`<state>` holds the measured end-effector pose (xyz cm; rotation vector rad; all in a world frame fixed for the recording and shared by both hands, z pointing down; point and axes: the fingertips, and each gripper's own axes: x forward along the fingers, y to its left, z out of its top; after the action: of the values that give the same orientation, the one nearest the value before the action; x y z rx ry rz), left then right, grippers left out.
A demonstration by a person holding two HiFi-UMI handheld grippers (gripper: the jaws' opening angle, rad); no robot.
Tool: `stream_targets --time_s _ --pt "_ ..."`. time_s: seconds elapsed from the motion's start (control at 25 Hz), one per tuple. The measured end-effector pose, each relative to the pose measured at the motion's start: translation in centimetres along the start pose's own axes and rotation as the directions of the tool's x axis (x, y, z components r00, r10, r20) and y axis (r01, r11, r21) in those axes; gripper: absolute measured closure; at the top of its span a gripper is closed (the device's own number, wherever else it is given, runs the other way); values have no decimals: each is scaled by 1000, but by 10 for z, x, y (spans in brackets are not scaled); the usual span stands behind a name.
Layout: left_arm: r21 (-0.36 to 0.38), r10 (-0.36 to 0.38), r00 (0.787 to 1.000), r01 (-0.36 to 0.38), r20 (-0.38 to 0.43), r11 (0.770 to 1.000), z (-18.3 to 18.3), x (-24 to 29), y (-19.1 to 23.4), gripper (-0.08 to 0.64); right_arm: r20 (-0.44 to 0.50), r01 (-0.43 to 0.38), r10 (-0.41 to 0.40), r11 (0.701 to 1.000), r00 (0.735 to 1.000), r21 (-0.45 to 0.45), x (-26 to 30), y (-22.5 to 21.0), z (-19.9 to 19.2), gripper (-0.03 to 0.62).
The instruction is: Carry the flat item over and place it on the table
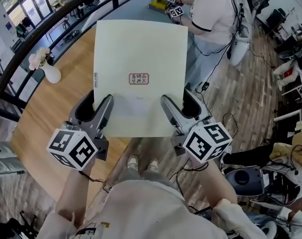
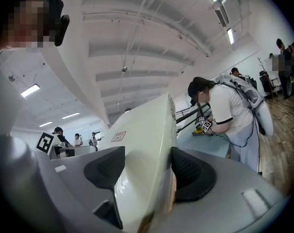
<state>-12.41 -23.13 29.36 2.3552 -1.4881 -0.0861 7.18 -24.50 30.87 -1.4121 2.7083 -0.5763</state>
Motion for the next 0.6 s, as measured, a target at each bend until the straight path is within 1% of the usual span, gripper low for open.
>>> stream_targets --time_s 0.16,0.36,0.6 --pt "-18 11 999 -12 -34 1000 -11 36 24 333 -45 7 -6 1000 999 28 35 -27 -11 298" --pt "-49 13 997 -17 -82 999 -35 74 37 333 -102 30 -24 998 995 53 58 -61 -27 298" --pt "-80 38 989 -49 -142 996 -57 93 67 333 -161 44 -28 994 987 96 88 -75 -54 298"
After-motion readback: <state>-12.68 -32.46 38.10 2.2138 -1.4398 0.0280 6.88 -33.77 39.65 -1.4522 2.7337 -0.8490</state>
